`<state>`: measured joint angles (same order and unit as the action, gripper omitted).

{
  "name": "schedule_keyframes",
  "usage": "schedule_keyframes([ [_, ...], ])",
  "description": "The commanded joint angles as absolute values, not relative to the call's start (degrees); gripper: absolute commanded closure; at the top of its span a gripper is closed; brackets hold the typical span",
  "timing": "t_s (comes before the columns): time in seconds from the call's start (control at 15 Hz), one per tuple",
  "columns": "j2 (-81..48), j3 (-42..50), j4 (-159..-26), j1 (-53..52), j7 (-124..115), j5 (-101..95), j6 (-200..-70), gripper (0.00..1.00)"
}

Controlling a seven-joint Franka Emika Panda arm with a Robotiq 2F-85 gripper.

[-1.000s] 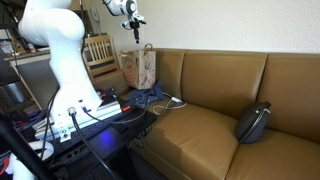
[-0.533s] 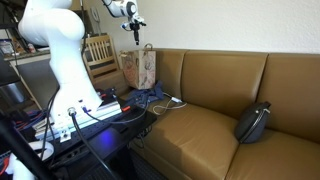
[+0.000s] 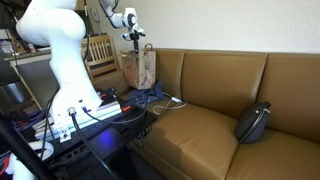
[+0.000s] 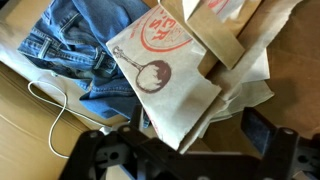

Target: Move the bag to the right and place the blue cloth inside it

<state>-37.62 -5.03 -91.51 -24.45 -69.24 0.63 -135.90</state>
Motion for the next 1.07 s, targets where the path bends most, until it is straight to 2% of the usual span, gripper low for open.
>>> schedule_keyframes([
  [0.0,-40.9,-2.63,-88.47,-25.93,-72.48,-1.21,-137.9,0.0],
  [0.2,-42.51,-3.15,-87.29,-24.98,-72.32,0.13,-135.68,0.0],
  [0.27,-42.91,-3.38,-87.09,-24.69,-72.13,0.53,-135.55,0.25],
  [0.33,-43.14,-3.26,-87.07,-24.75,-72.23,0.46,-135.64,0.26],
  [1.0,-43.06,-4.0,-86.8,-23.9,-72.63,1.42,-133.64,0.96],
])
